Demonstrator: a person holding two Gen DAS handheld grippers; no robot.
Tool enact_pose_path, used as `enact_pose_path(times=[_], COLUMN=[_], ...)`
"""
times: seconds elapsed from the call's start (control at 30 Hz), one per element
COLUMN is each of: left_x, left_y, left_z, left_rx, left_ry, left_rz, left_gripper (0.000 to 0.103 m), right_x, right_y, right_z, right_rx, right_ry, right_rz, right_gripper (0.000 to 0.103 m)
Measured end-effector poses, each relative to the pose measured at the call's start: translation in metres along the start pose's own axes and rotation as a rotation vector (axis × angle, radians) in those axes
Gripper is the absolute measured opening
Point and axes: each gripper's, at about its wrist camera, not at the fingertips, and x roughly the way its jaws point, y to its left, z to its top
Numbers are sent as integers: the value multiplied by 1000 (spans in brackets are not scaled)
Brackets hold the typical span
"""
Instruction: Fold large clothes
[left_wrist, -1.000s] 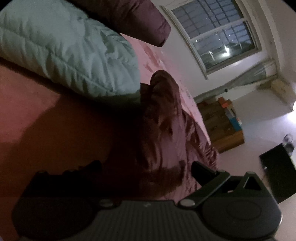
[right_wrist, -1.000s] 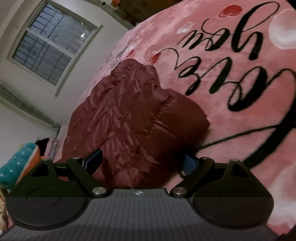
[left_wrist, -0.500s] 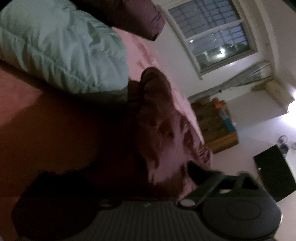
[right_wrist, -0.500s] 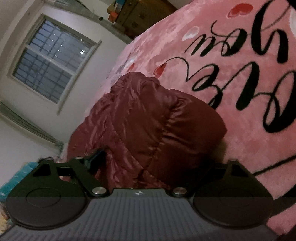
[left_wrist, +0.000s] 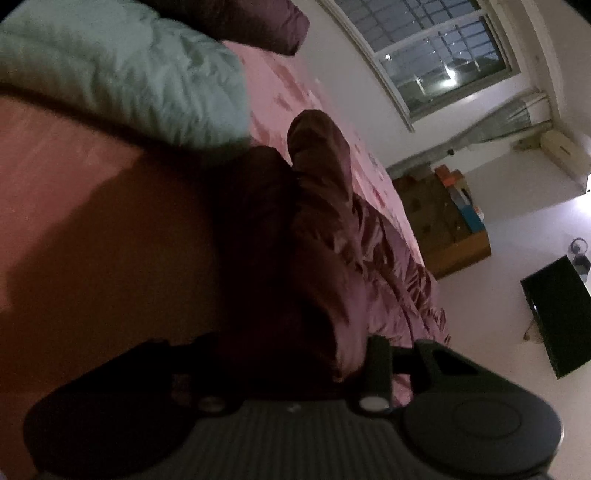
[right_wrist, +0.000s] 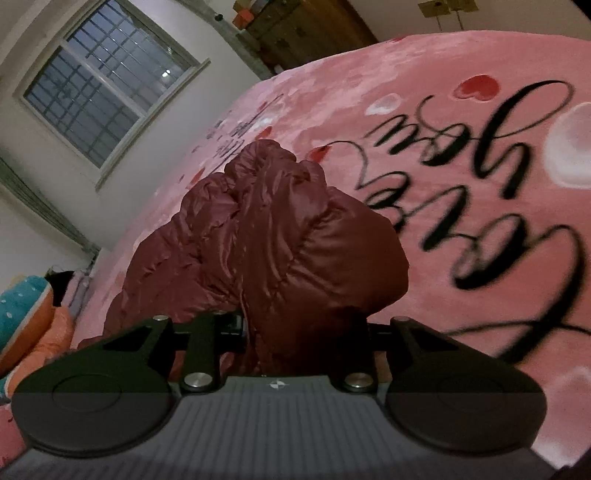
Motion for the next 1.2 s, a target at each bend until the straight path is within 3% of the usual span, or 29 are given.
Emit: enact_pose_path(times=[0.33, 0.47, 0.53, 0.63, 0.7, 0.77, 0.87, 0.93, 1.07, 1.13, 1.2], left_x=[-45, -59, -62, -69, -77, -88, -108, -121, -134, -125, -111], left_y=[-8, -7, -3, -2, -9, -14, -18, -21, -30, -31, -30], left_z=[-51, -68, -69, -68, -72, -69, -63, -56, -34, -18, -7], left_rx=[42, 70, 66, 85, 121, 163, 191, 214, 256, 267, 258], left_ry=[99, 133, 137, 124, 115, 98, 75, 60, 47, 84, 139], left_rz=[2, 14, 19, 38, 62, 72, 86, 70, 41, 21, -3], left_gripper=[40, 46, 52, 62, 71, 82, 93, 95, 102, 102, 102], right_x=[-92, -124, -129, -129, -128, -133, -149, -167, -198, -202, -190], right_y=[-44, -64, -71, -69, -66, -62, -60, -60, -58, -66, -84], right_z=[-15, -26, -30, -32, -31, -30, -32, -30, -6, 19, 44], right_rx=[45, 102, 151, 165, 168, 174, 142, 110, -7, -21, 13], right_ry=[19, 49, 71, 109, 136, 165, 186, 180, 103, 59, 78], right_rz=[-49, -64, -65, -90, -115, -100, -67, -53, -12, 25, 72], right_gripper=[36, 37, 41, 61, 84, 97, 100, 100, 103, 103, 103])
